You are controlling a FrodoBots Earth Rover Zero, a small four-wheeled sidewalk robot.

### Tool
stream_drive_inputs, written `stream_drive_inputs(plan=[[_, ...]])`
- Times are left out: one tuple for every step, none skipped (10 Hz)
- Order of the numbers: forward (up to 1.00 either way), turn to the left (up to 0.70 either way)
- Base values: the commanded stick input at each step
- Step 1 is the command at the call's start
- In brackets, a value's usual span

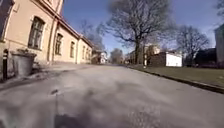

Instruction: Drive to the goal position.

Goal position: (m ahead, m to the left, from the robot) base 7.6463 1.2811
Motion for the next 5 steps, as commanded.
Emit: stream_drive_inputs(plan=[[0.85, 0.00], [0.85, 0.00], [0.85, 0.00], [0.85, 0.00], [0.85, 0.00]])
